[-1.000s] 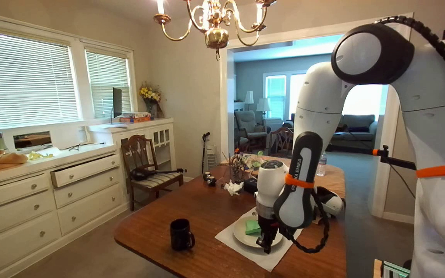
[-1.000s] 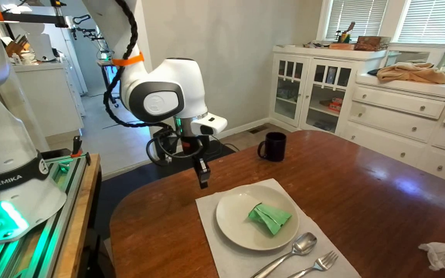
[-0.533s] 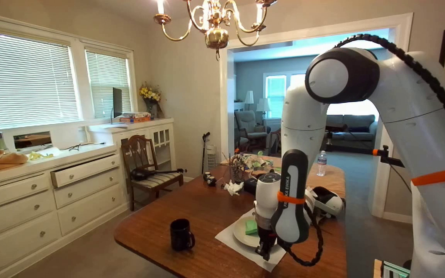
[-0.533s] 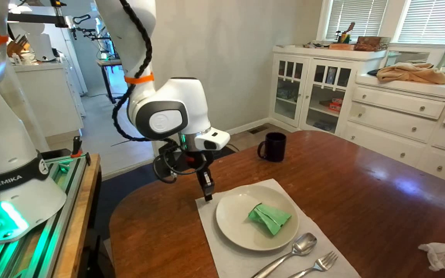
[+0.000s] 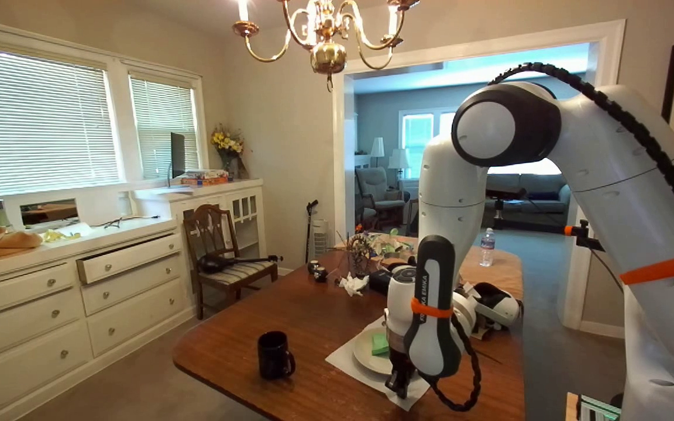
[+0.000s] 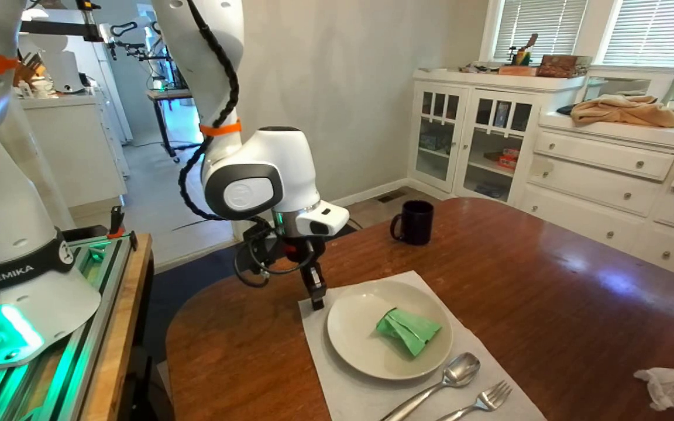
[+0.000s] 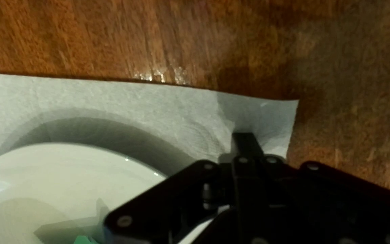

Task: Turn the table mat 90 degrees

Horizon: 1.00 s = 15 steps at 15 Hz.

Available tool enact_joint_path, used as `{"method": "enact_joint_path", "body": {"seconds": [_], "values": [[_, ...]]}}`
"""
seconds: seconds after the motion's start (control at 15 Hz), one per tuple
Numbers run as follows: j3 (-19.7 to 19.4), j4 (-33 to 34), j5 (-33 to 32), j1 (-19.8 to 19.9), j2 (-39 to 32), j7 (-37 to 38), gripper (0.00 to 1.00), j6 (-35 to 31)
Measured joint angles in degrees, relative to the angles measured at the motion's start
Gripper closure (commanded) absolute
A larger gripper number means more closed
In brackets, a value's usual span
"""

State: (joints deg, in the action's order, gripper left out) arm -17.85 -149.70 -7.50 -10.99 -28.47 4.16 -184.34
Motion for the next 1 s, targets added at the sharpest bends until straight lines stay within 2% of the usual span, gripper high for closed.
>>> {"method": "enact_joint_path", "body": {"seconds": [0.33, 1.0], "values": [[0.06, -0.82, 0.62, 0.28, 0.94, -1.15, 1.0, 2.27], [2.24, -8.14, 0.55, 4.71, 5.13, -6.95, 1.0, 4.28]]}}
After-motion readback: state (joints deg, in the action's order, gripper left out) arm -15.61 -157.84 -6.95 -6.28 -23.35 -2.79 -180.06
